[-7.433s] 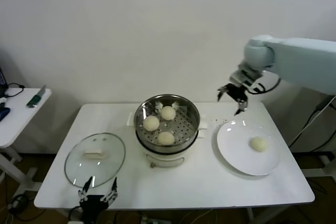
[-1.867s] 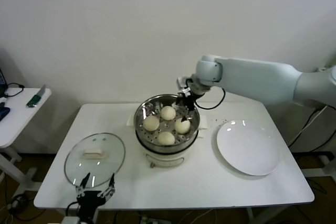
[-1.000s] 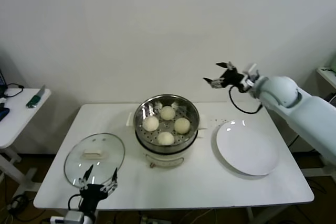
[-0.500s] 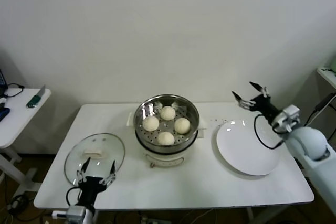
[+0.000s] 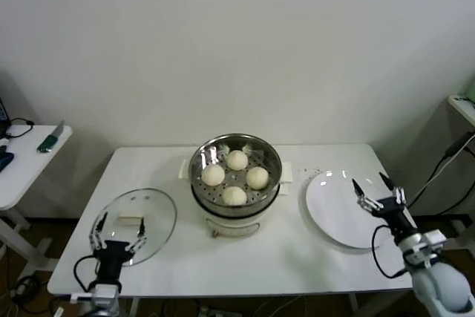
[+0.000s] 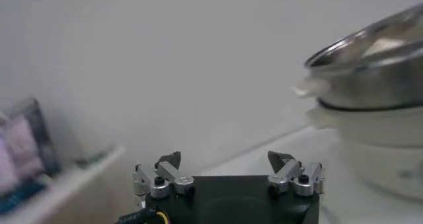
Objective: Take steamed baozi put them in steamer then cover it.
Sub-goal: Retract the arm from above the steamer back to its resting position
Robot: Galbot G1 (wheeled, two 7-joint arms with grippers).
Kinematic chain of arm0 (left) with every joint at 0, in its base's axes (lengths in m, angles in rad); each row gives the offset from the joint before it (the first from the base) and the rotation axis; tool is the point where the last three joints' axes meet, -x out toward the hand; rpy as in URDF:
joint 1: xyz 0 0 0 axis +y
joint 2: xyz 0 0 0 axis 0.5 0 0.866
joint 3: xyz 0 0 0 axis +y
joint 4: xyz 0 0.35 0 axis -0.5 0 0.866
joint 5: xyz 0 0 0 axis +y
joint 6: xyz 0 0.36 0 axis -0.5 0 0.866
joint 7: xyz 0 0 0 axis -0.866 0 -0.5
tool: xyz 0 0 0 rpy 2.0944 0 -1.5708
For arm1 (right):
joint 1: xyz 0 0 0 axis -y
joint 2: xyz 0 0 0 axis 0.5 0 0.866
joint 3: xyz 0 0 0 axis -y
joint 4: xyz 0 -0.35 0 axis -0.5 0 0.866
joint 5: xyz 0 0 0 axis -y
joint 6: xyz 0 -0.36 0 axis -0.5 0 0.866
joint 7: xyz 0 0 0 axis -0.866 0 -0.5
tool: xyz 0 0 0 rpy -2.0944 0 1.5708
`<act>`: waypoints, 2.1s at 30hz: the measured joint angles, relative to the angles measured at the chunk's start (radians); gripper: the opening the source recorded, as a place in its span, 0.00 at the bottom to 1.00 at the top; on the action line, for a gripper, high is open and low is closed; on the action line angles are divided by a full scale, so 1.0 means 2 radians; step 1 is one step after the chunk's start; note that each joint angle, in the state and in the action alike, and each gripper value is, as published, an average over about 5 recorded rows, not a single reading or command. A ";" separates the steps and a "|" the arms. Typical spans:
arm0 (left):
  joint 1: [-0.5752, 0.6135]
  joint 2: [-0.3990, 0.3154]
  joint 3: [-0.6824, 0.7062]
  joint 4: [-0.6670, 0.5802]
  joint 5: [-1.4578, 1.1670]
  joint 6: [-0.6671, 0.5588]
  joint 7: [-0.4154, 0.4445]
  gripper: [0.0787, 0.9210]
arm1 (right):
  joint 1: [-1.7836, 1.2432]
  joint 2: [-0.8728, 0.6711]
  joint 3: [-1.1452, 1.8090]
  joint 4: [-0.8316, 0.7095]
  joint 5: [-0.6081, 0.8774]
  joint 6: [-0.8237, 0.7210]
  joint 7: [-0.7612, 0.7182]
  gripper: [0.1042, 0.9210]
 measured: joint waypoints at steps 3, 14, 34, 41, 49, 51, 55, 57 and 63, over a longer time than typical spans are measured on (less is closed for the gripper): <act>-0.004 0.012 -0.003 0.014 0.057 -0.010 -0.032 0.88 | -0.019 0.022 0.005 -0.006 -0.001 0.009 0.003 0.88; -0.019 0.056 -0.003 0.105 0.291 -0.050 -0.134 0.88 | -0.059 0.070 0.008 -0.028 -0.005 0.023 0.009 0.88; -0.067 0.070 0.004 0.230 0.491 -0.047 -0.170 0.88 | -0.094 0.101 0.015 -0.033 -0.014 0.039 0.016 0.88; -0.088 0.074 0.010 0.250 0.523 -0.036 -0.172 0.88 | -0.096 0.104 0.019 -0.028 -0.017 0.037 0.017 0.88; -0.117 0.080 0.017 0.275 0.543 -0.030 -0.170 0.88 | -0.098 0.109 0.022 -0.024 -0.025 0.037 0.017 0.88; -0.124 0.081 0.018 0.281 0.546 -0.029 -0.168 0.88 | -0.099 0.111 0.023 -0.024 -0.026 0.037 0.018 0.88; -0.138 0.081 0.021 0.292 0.551 -0.025 -0.164 0.88 | -0.102 0.113 0.024 -0.022 -0.029 0.038 0.018 0.88; -0.145 0.081 0.023 0.299 0.553 -0.023 -0.162 0.88 | -0.104 0.113 0.024 -0.020 -0.031 0.038 0.018 0.88; -0.165 0.082 0.027 0.318 0.556 -0.019 -0.154 0.88 | -0.106 0.118 0.027 -0.015 -0.036 0.038 0.018 0.88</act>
